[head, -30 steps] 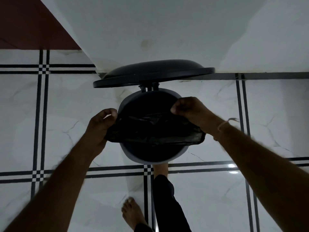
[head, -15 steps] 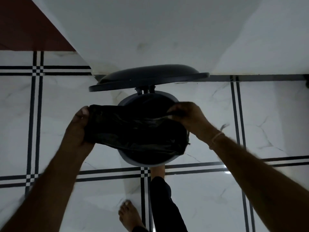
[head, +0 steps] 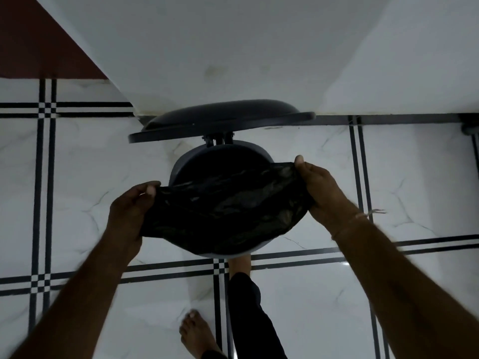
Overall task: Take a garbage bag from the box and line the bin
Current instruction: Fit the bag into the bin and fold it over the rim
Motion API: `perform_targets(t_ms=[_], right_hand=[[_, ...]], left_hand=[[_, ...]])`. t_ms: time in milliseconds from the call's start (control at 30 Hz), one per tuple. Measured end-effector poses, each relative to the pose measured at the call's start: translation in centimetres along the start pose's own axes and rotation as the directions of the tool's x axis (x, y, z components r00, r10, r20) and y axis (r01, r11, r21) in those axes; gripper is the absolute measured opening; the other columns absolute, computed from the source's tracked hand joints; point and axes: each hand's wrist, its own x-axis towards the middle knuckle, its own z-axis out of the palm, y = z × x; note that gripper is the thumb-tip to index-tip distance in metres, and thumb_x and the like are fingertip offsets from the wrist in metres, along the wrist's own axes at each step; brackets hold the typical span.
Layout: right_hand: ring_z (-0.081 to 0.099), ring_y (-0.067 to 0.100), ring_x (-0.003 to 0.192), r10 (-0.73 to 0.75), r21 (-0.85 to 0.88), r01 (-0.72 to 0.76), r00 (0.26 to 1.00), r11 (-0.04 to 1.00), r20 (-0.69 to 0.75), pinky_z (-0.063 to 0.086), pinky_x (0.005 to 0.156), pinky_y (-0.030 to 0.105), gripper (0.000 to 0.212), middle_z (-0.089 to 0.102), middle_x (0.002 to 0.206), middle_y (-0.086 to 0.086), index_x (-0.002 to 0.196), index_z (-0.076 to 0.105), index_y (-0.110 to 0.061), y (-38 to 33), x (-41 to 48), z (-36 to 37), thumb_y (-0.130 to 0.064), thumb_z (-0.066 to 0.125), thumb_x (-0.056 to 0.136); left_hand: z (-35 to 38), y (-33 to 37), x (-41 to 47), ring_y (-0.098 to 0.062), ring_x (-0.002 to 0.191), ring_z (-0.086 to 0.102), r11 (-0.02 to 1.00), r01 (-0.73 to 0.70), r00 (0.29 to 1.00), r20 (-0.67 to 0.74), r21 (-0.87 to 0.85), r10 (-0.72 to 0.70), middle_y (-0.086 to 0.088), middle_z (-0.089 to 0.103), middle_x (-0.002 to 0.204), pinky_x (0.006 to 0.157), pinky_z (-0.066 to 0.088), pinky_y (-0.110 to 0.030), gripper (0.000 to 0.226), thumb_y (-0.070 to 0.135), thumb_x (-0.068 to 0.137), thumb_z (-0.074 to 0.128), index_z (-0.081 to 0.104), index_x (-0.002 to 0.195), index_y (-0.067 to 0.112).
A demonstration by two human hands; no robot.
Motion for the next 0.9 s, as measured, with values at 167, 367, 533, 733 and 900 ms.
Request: perform_targets(t_ms=[167,367,533,733,900], right_hand=[[0.057,0.02,0.076,0.077,0.205,-0.088,0.995,0.975,0.059,0.054,0.065,0.029,0.024,0.06,0.082,0.005,0.087,0.063,-0.022,-0.3,3.3,-2.0,-0.015,0.05,0.106],[0.071,0.022,0.111,0.026,0.003,-0.028,0.962,1.0,0.271,0.058,0.099,0.036,0.036,0.072,0.127,0.01,0.124,0.068,-0.008,0.6,3.6,-2.6,0.001,0.039,0.106],[0.063,0.027,0.13,-0.042,-0.111,0.074,0.963,0.991,0.265,0.052,0.107,0.035,0.038,0.065,0.141,0.013,0.142,0.056,-0.001,1.0,5.0,-2.0,-0.002,0.046,0.105],[0.062,0.027,0.13,-0.117,-0.166,0.158,0.966,0.973,0.232,0.051,0.109,0.036,0.043,0.062,0.143,0.016,0.148,0.05,-0.002,0.5,6.8,-0.6,-0.003,0.046,0.106],[0.063,0.026,0.128,-0.137,-0.195,0.177,0.97,0.965,0.203,0.054,0.105,0.032,0.042,0.062,0.141,0.017,0.147,0.051,-0.001,-0.1,9.4,0.1,-0.002,0.046,0.106]], left_hand=[[-1.0,0.6,1.4,-0.026,0.125,0.061,0.949,0.179,0.966,0.228,-0.258,-0.12,-0.011,0.062,0.136,0.099,0.057,-0.04,0.068,0.047,0.056,0.097,0.069,0.111,0.02],[-0.6,-0.1,2.5,-0.021,0.119,0.066,0.921,0.167,0.961,0.268,-0.352,-0.072,-0.005,0.061,0.138,0.099,0.057,-0.04,0.042,0.038,0.078,0.082,0.069,0.116,0.024],[0.4,0.0,3.0,-0.011,0.101,0.075,0.951,0.1,0.98,0.196,-0.292,-0.043,0.007,0.078,0.113,0.087,0.062,-0.031,0.052,0.014,0.108,0.038,0.083,0.096,0.037],[0.9,0.6,4.2,-0.021,0.13,0.062,0.978,-0.023,0.971,0.226,-0.209,0.071,-0.002,0.06,0.147,0.103,0.054,-0.038,0.048,0.011,0.111,0.032,0.071,0.125,0.035],[1.6,0.4,7.1,-0.021,0.129,0.061,0.988,-0.068,0.963,0.252,-0.136,0.1,-0.006,0.053,0.154,0.108,0.05,-0.04,0.046,0.009,0.11,0.033,0.044,0.153,0.019]])
